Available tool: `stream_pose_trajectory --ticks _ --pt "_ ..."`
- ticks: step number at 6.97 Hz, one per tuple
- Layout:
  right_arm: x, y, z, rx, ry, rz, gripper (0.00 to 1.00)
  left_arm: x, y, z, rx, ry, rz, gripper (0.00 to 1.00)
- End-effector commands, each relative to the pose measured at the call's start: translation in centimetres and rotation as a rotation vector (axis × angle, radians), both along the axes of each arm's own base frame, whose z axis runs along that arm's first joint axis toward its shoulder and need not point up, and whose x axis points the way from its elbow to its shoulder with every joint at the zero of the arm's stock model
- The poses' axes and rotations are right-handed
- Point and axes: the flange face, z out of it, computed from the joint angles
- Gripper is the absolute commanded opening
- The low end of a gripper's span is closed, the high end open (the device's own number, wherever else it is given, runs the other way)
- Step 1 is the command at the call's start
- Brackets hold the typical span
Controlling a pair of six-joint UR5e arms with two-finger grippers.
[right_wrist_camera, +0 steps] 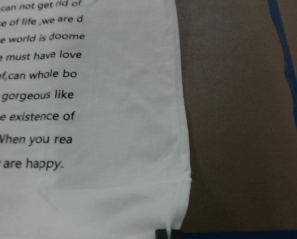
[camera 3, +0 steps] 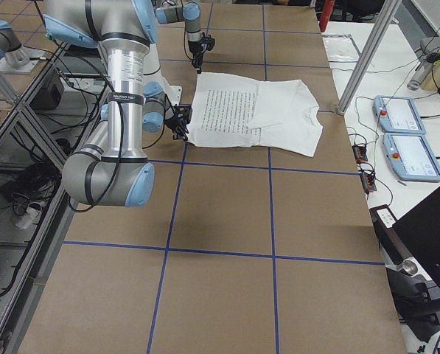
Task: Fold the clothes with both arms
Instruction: 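Lift the hem with both grippers and fold it toward the collar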
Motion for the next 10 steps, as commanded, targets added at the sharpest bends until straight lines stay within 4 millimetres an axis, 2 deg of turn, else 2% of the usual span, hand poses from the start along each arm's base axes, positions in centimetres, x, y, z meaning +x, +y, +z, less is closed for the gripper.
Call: stream_pose_trajectory --ticks 1,2,3,4,5,6,7,8,9,10 --pt "7.8 0.5 -7.9 -0.072 0.007 -0.064 0.00 -10.0 1.5 -6.5 -0.055 0.047 0.058 0.00" --pt "11.7 0.7 -11.7 -0.100 -0.021 -0.092 0.00 -14.7 2.6 -9.2 -0.077 0.045 0.077 0.00" --pt "13.1 -0.9 -13.2 -0.126 -0.030 -0.062 0.00 -15.2 0.8 -11.6 -0.087 0.032 0.032 0.00" --pt "14.6 -4.3 -14.2 -0.161 -0.013 -0.030 0.00 -14.8 -1.9 -11.8 -0.031 0.005 0.007 0.00" --pt "15.1 -8.2 -16.5 -0.143 -0.014 -0.018 0.00 -15.1 -6.9 -11.0 0.055 -0.059 -0.034 0.00" --pt "13.3 -13.1 -19.0 -0.117 0.024 0.036 0.00 -15.6 -12.6 -10.8 0.112 -0.123 -0.084 0.00" --pt "12.3 -18.3 -20.5 -0.093 0.063 0.075 0.00 -15.0 -17.8 -10.7 0.127 -0.162 -0.135 0.00" --pt "13.1 -23.1 -19.4 -0.096 0.113 0.084 0.00 -13.1 -22.8 -9.4 0.135 -0.188 -0.164 0.00" --pt "13.0 -28.3 -17.7 -0.082 0.149 0.109 0.00 -10.6 -26.7 -7.6 0.171 -0.190 -0.201 0.00" --pt "12.1 -33.6 -15.5 -0.080 0.144 0.148 0.00 -7.6 -30.1 -5.5 0.194 -0.184 -0.222 0.00"
